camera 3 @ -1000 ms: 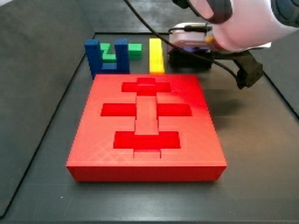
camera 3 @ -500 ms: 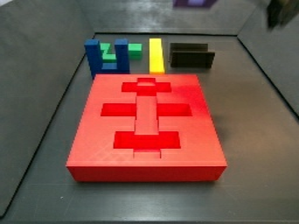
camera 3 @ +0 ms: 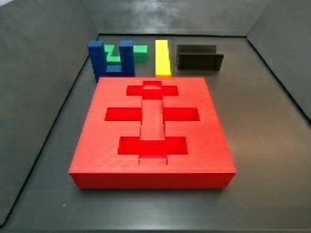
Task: Pick up the purple object. Move up. Place the purple object on the fixture. Regrasp the purple object. Move to above the board. Insert the purple object.
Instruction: Move to above the board.
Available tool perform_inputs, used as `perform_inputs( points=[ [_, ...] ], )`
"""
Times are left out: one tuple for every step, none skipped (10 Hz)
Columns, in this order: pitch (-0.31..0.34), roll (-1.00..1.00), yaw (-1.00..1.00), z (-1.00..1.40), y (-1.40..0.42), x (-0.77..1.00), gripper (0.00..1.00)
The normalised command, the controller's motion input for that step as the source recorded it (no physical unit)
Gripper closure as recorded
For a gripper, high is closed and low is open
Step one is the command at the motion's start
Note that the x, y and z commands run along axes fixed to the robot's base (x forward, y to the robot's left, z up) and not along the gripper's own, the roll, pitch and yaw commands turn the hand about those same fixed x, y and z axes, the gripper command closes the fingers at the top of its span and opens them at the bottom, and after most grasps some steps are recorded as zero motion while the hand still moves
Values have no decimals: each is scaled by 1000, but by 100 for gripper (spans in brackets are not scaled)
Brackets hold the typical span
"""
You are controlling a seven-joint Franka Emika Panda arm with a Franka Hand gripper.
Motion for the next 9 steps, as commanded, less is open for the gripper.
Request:
perform_inputs(
  points=[
    [2,-1000,-30,271,-1400,-1266,100],
    [0,-1000,-27,248,-1400,-1298,100],
    [-1,-1000,-24,261,-1400,-1306,100],
    [-3,-1000,-22,253,-1400,-1327,100],
    [-4,-1000,-21,117,-668,-667,100],
    [-6,-1000,-18,44,-279,-319,100],
    [5,-1000,-23,3,-26,-77,100],
    [-2,-1000,-23,18,-21,-65,100],
    [-21,-1000,-22,6,-10,-85,100]
  ],
)
